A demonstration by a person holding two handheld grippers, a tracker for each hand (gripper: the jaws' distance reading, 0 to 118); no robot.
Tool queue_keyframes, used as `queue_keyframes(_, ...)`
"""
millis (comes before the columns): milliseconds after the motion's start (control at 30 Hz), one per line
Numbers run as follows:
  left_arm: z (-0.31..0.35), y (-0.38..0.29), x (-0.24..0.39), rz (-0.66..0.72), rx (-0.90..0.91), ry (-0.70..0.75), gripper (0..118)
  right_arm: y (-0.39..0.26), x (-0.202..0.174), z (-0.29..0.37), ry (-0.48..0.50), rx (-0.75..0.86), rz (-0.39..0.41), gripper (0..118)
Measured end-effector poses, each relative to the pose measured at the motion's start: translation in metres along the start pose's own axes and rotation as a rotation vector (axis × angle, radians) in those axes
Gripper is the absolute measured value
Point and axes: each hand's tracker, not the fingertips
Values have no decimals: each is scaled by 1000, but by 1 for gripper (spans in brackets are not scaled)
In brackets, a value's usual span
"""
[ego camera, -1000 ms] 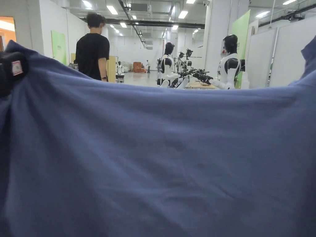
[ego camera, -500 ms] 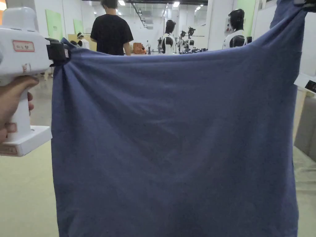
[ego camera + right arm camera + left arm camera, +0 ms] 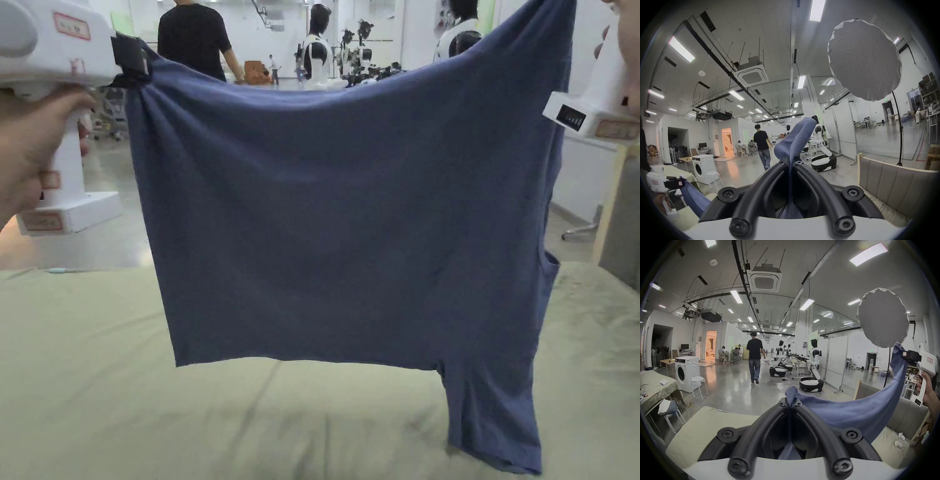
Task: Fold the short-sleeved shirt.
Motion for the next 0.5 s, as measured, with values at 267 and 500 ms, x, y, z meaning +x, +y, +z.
queue_keyframes(267, -25, -19, -7, -13, -16, -11, 0, -10, 3, -9, -14, 0, 27, 3)
queue_keyframes(500, 2, -59, -18, -32, -63, -49, 0, -46, 29, 51, 70, -69, 26, 3)
